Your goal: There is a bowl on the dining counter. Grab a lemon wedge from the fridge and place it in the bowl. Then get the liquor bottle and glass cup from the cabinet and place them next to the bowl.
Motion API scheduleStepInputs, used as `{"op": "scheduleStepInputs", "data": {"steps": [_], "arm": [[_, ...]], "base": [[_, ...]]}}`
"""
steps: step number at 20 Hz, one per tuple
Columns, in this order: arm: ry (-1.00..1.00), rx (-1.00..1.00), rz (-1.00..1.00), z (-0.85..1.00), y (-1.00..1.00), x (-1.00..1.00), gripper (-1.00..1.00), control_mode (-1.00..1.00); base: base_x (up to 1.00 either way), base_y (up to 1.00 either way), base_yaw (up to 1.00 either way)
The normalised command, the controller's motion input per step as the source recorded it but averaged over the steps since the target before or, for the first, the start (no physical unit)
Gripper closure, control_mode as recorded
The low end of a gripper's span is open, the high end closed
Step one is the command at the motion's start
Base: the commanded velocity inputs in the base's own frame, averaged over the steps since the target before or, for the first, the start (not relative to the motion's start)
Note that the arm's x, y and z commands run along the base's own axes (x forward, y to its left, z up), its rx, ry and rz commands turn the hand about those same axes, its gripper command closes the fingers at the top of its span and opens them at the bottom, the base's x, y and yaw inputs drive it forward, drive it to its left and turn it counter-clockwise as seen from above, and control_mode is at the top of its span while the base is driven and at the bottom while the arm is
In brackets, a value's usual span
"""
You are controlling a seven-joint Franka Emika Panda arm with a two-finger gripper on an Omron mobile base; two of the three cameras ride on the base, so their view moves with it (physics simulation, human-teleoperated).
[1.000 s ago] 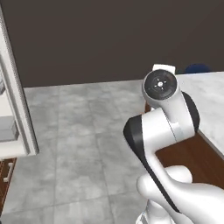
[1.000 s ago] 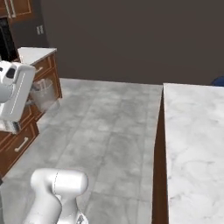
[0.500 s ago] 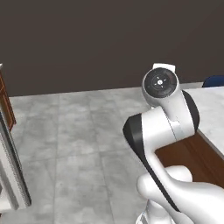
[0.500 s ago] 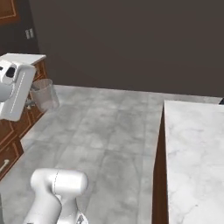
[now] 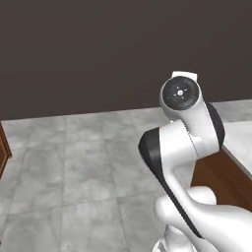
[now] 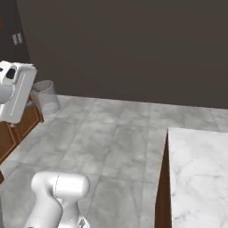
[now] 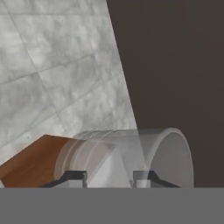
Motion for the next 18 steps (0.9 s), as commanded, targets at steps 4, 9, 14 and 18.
{"op": "scheduleStepInputs", "data": {"steps": [4,9,14,18], "arm": [[0.0,0.0,0.0,0.0,0.0,0.0,1.0,1.0],[0.0,0.0,0.0,0.0,0.0,0.0,1.0,1.0],[0.0,0.0,0.0,0.0,0.0,0.0,1.0,1.0],[0.0,0.0,0.0,0.0,0.0,0.0,1.0,1.0]], "base": [[1.0,0.07,0.0],[1.0,0.12,0.0],[1.0,0.42,-0.13],[1.0,0.49,-0.37]]}}
